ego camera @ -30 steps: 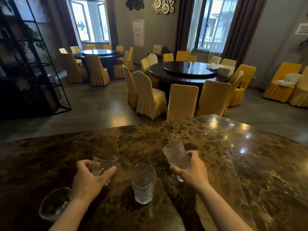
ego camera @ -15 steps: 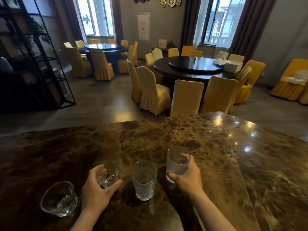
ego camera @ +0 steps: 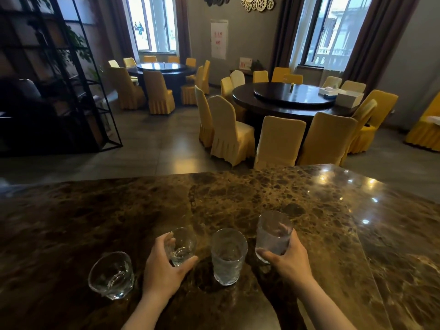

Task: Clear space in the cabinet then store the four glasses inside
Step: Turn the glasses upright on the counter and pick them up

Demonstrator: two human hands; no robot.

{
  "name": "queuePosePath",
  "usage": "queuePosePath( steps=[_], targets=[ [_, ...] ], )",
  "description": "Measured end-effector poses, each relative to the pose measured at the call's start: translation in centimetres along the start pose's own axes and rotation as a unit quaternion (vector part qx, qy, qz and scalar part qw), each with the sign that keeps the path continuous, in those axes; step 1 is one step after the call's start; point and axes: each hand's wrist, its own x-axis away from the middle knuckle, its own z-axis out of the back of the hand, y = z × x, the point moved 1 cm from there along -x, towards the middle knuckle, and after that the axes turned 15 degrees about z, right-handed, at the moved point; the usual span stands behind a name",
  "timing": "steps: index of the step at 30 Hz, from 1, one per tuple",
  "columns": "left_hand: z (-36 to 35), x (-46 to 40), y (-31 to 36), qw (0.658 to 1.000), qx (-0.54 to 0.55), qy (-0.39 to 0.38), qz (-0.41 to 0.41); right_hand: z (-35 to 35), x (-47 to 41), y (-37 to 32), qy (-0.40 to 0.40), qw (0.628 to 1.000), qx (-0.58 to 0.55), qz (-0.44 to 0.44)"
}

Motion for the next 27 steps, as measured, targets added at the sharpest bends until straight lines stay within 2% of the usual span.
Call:
queuePosePath(
  steps=[3,5,7,9,11,13,15,20,23,27],
  targets=[
    [1.1,0.9,0.8,0.999,-0.051,0.003,-0.010,1.4,0.9,-1.6,-0.010,0.999,0.001,-0.047],
    [2.6,2.1,1.2,0.997,-0.055,0.025,-0.039,2.8,1.7,-3.6,-0.005,0.997,0.062,-0.048],
    [4.8,3.5,1.4,0.993,-0.048,0.064,-0.091,4.0,2.5,-6.7,0.032,0.994,0.104,0.017],
    [7.6,4.3,1.4,0.981,-0.082,0.106,-0.141,4.1,2.9,-10.6,0.078,0.980,0.133,0.125],
    [10.5,4.4,1.2,0.974,-0.125,0.117,-0.147,2.7,2.6,-14.4,0.082,0.962,0.140,0.219],
    [13.0,3.9,0.6,0.973,-0.164,0.107,-0.121,0.1,1.8,-17.4,0.014,0.949,0.138,0.285],
    [14.7,3.2,-0.4,0.969,-0.207,0.094,-0.095,-3.5,1.0,-19.0,-0.093,0.923,0.183,0.326],
    [15.4,2.0,-2.0,0.964,-0.258,0.014,-0.059,-11.9,-0.4,-19.0,-0.338,0.815,0.353,0.312],
    [15.0,1.5,-2.6,0.971,-0.230,-0.005,-0.066,-14.6,-0.7,-18.6,-0.402,0.769,0.414,0.275],
    [14.6,0.8,-3.1,0.975,-0.209,-0.004,-0.078,-16.1,-0.8,-18.0,-0.406,0.772,0.411,0.266]
  ],
)
